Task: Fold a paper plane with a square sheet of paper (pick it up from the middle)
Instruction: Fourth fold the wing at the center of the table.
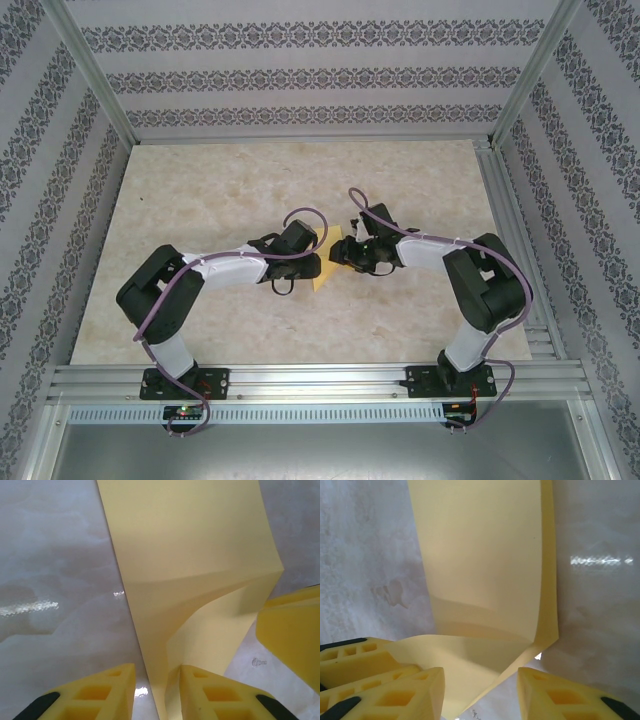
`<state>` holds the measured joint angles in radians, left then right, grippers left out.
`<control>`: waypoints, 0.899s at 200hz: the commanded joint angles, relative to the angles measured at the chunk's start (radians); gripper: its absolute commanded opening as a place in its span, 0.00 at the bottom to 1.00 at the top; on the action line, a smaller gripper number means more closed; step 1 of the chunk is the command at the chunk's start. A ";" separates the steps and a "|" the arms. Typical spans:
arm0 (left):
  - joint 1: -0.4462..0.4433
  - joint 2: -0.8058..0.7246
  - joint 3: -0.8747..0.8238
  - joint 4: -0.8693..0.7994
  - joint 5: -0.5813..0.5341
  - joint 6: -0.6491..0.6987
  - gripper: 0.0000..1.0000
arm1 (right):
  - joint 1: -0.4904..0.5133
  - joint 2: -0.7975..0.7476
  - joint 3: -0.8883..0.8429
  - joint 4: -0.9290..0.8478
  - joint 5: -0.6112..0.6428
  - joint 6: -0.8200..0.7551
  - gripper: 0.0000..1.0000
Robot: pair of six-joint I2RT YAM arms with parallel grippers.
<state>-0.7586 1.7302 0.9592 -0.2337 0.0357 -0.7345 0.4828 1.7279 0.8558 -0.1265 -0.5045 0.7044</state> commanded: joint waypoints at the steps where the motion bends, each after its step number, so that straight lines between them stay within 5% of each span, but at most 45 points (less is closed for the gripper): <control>1: 0.019 0.014 -0.008 -0.016 -0.010 -0.003 0.30 | 0.010 0.025 0.032 0.050 -0.043 -0.023 0.41; 105: 0.036 0.021 -0.013 -0.015 0.009 0.008 0.29 | -0.016 0.104 0.071 0.099 -0.117 -0.085 0.33; 149: 0.041 0.002 -0.011 -0.019 0.012 0.016 0.29 | -0.021 0.086 0.047 0.144 -0.103 -0.016 0.11; 180: 0.041 -0.075 -0.013 -0.052 -0.016 0.038 0.35 | 0.007 -0.002 0.000 0.179 -0.018 0.075 0.05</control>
<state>-0.7330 1.7359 0.9585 -0.2440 0.0425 -0.7300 0.4698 1.8057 0.8845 -0.0051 -0.5930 0.7052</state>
